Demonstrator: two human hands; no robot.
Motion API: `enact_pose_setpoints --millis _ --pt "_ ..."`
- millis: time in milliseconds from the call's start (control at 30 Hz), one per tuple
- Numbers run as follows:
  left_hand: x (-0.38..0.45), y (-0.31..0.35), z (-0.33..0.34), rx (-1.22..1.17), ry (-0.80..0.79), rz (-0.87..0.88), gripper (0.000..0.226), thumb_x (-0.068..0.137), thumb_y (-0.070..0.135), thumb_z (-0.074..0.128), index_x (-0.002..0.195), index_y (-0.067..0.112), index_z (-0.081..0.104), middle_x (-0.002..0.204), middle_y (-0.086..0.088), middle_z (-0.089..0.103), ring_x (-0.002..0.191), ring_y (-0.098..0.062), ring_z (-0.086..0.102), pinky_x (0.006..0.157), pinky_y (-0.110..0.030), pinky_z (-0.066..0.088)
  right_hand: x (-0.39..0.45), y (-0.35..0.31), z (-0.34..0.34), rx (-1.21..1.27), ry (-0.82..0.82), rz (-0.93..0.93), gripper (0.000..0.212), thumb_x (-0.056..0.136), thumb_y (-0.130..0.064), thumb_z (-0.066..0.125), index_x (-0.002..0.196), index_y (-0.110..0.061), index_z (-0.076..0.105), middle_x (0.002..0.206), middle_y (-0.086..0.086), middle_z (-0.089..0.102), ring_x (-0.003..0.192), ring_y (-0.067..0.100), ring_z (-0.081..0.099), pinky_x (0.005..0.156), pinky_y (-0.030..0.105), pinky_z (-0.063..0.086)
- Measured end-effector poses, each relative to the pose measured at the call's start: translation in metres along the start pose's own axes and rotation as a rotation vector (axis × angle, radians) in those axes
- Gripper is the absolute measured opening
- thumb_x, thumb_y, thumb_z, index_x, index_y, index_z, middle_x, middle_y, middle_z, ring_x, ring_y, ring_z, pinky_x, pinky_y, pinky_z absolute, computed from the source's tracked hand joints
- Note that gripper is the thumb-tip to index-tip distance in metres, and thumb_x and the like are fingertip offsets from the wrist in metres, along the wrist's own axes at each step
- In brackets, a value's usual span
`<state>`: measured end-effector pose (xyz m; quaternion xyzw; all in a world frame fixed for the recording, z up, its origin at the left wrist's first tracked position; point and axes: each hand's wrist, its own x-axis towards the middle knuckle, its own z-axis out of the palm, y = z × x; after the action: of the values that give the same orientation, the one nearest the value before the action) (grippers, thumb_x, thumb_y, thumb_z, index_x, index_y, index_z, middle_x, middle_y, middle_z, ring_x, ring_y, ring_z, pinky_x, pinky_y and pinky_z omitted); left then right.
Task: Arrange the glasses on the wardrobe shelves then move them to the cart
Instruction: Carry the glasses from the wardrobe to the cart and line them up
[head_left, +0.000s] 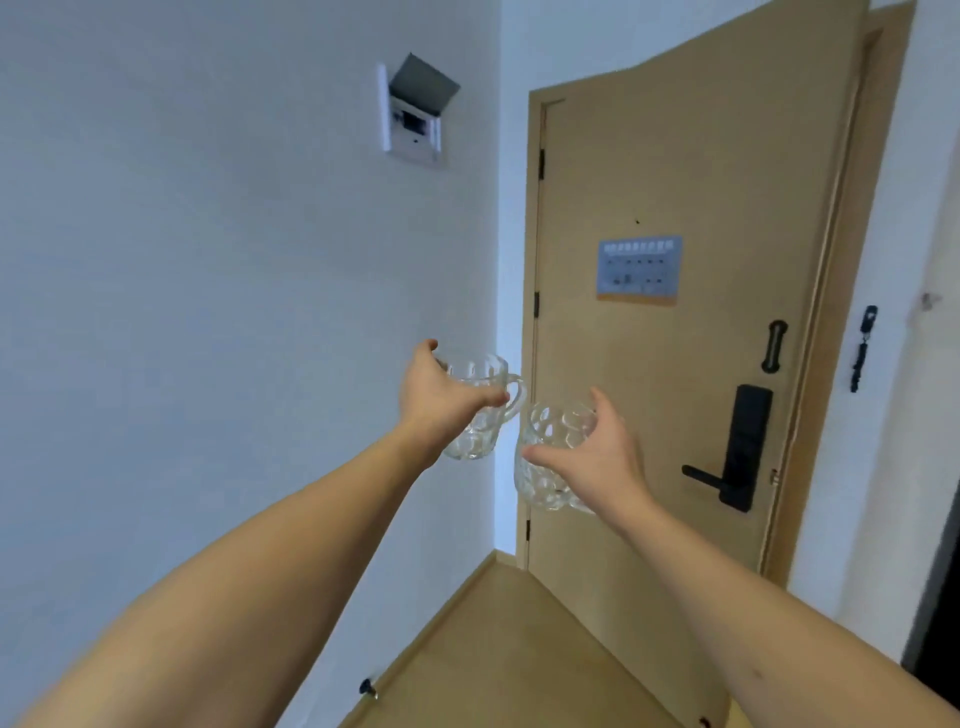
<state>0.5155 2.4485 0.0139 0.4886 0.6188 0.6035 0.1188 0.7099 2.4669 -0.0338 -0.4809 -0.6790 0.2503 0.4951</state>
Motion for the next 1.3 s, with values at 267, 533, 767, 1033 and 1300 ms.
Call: enact_pose_setpoints --millis 267,533,767,1033,1300 --pt "-0.039 0.004 -0.139 0.009 0.267 -0.058 0.114 0.048 0.034 0.098 0.146 0.02 0.042 0.13 0.002 0.054 0.116 -0.02 0.056 0.097 -0.036 0.05 -0.037 -0.092 0.052 0.055 -0.173 -0.083 0.105 0.055 -0.048 0.094 0.143 -0.013 0.047 0.137 0.002 0.054 0.123 0.023 0.054 0.091 0.033 0.044" --pt "-0.098 0.006 -0.305 0.131 0.462 -0.064 0.115 0.046 0.036 0.098 0.145 0.02 0.042 0.129 0.002 0.054 0.116 -0.019 0.056 0.099 -0.035 0.051 -0.12 -0.195 0.138 0.146 -0.378 -0.17 0.114 0.054 -0.046 0.096 0.149 -0.012 0.043 0.142 0.004 0.055 0.129 0.024 0.054 0.103 0.04 0.046" --pt "-0.181 0.003 -0.474 0.289 0.619 -0.126 0.114 0.047 0.038 0.099 0.145 0.021 0.042 0.13 0.003 0.054 0.116 -0.019 0.055 0.101 -0.039 0.051 -0.245 -0.295 0.234 0.284 -0.602 -0.211 0.116 0.053 -0.046 0.096 0.15 -0.012 0.042 0.141 0.004 0.055 0.128 0.023 0.054 0.105 0.042 0.047" --pt "-0.305 0.008 -0.655 0.388 0.851 -0.228 0.111 0.05 0.036 0.099 0.145 0.022 0.042 0.132 0.003 0.052 0.12 -0.02 0.055 0.104 -0.043 0.05 -0.399 -0.411 0.315 0.409 -0.832 -0.308 0.116 0.054 -0.045 0.095 0.151 -0.011 0.041 0.141 0.005 0.056 0.128 0.024 0.054 0.105 0.042 0.047" --pt "-0.426 0.023 -0.778 0.505 1.074 -0.302 0.112 0.049 0.039 0.099 0.144 0.022 0.042 0.128 0.006 0.052 0.118 -0.017 0.054 0.105 -0.04 0.048 -0.534 -0.497 0.357 0.491 -1.061 -0.418 0.114 0.057 -0.045 0.095 0.151 -0.01 0.04 0.142 0.007 0.055 0.128 0.025 0.054 0.105 0.043 0.047"
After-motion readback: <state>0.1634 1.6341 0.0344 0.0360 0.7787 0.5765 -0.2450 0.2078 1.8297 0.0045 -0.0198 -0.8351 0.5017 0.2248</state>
